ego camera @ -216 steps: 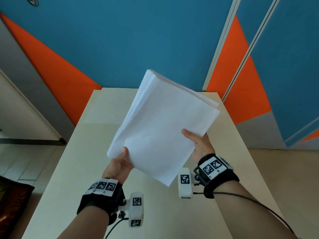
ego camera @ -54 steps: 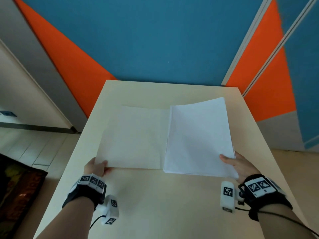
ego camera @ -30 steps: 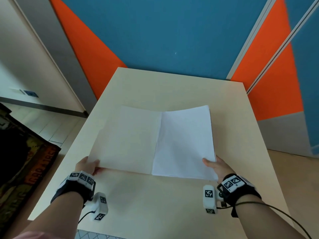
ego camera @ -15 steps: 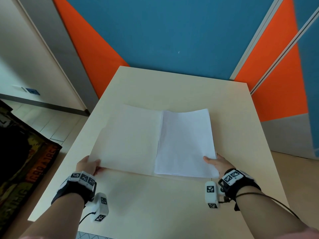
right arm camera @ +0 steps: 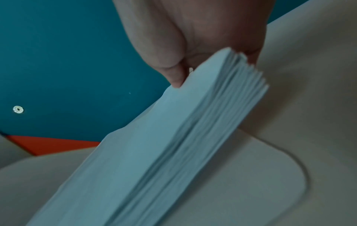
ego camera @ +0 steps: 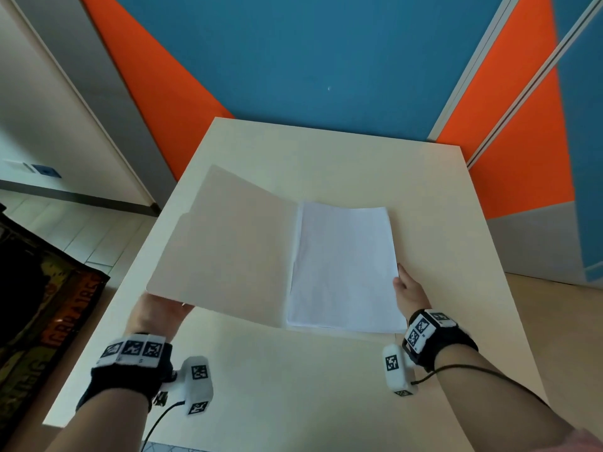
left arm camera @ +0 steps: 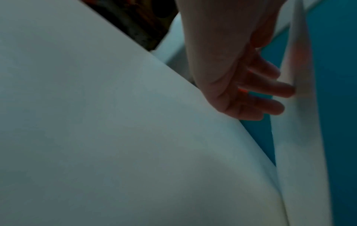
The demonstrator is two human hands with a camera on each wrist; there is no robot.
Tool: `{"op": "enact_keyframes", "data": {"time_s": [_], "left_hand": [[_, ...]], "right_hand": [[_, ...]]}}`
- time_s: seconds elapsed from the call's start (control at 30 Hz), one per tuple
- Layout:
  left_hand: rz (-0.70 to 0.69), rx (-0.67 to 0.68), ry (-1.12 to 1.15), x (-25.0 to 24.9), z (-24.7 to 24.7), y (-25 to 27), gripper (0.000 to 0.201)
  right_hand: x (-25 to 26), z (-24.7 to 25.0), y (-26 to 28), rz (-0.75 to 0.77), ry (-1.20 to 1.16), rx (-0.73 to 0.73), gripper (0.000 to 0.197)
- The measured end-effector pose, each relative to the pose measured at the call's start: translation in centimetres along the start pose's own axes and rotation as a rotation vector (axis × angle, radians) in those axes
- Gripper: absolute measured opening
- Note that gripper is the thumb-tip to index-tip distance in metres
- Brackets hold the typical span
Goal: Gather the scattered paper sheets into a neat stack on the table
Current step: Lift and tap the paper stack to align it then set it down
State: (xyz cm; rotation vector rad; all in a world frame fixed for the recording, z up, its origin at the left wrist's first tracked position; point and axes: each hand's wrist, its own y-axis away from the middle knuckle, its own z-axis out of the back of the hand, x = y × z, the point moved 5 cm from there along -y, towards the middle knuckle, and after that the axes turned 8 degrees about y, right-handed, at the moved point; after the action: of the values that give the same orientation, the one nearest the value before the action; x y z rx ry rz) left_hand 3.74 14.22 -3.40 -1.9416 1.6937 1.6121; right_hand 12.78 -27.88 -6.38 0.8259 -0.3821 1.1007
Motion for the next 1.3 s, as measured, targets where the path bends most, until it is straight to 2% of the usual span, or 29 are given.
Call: {"op": "enact_keyframes", "data": {"time_s": [0.07,0.1,0.13,0.17,0.2,0.23,0.27,0.33,0.43,0.5,0.53,0.57,0.63,0.77,0.83,0.9,0.93,0.97,1.0,1.03,1.1,1.3], "left_hand": [[0.038,-0.03,-0.006,1.0,-3.0,0.6,0.044],[0.109,-0.036,-0.078,1.9,-4.5,1.3,0.046],[0.171,-0.095,-0.256,2.4,-5.3,1.4,0.048],[0.2,-0.046,-0.551,2.3,-6.4,3.0,0.052],[0.199,-0.062,-0.818,2.7,-7.4,3.5,0.053],[0.193,-0.082,-0.875,3.7,-8.0,3.1,0.049],[0.219,-0.018,-0.883,5.1,-8.9,2.3,0.042],[0.086,0.268,-0.935,6.6,-11.8,1.7,0.029],[-0.068,0.407,-1.047,8.5,-13.8,1.0,0.03],[-0.113,0.385,-1.174,9.4,-14.2,0.3,0.033],[-0.125,0.358,-1.217,9.9,-14.2,-0.3,0.033],[-0.13,0.341,-1.254,10.2,-14.3,-0.5,0.033],[-0.136,0.316,-1.294,10.8,-14.5,-0.6,0.035],[-0.176,0.193,-1.349,11.4,-14.9,-0.5,0.034],[-0.174,0.15,-1.372,11.6,-15.0,-0.5,0.032],[-0.141,0.114,-1.394,11.7,-15.1,-0.5,0.033],[-0.115,0.088,-1.394,11.6,-15.1,-0.6,0.038],[-0.082,0.057,-1.379,11.5,-15.0,-0.8,0.047],[-0.043,0.031,-1.355,11.4,-14.9,-1.0,0.057],[-0.011,0.01,-1.338,11.2,-14.8,-1.3,0.066],[0.028,-0.001,-1.349,11.1,-14.7,-1.7,0.072],[0.057,-0.012,-1.368,11.0,-14.3,-1.9,0.064]], "right_hand": [[-0.1,-0.2,-0.2,-0.021,0.009,-0.018,0.047],[-0.2,-0.2,-0.2,-0.018,0.02,-0.026,0.048],[-0.2,-0.2,-0.2,-0.014,0.035,-0.04,0.048],[-0.3,-0.3,-0.2,-0.008,0.053,-0.053,0.047],[-0.2,-0.3,-0.1,-0.002,0.061,-0.063,0.047],[-0.1,-0.3,0.1,0.007,0.069,-0.061,0.047],[-0.1,-0.3,0.3,0.007,0.079,-0.06,0.046],[0.1,-0.1,0.6,0.024,0.083,-0.068,0.046],[-0.1,0.0,0.7,0.0,0.088,-0.047,0.046],[-0.1,0.0,0.4,-0.021,0.111,-0.022,0.04],[-0.3,0.0,0.3,-0.038,0.126,0.007,0.027],[-0.2,0.1,0.3,-0.057,0.137,0.038,0.022],[-0.5,0.2,0.2,-0.113,0.105,0.081,0.033],[-0.5,0.7,0.7,-0.143,-0.164,0.18,0.029],[-1.0,0.7,0.9,-0.223,-0.362,0.219,0.029],[-1.5,0.7,0.9,-0.354,-0.523,0.215,0.041],[-1.9,0.4,0.4,-0.395,-0.491,0.224,0.055],[-1.8,0.5,0.5,-0.396,-0.384,0.218,0.07],[-1.7,0.4,0.5,-0.391,-0.222,0.196,0.077],[-1.1,0.5,0.9,-0.368,-0.1,0.141,0.075],[-1.1,-0.2,1.6,-0.373,0.001,0.125,0.074],[-1.2,-1.1,1.5,-0.448,0.046,0.122,0.066]]}}
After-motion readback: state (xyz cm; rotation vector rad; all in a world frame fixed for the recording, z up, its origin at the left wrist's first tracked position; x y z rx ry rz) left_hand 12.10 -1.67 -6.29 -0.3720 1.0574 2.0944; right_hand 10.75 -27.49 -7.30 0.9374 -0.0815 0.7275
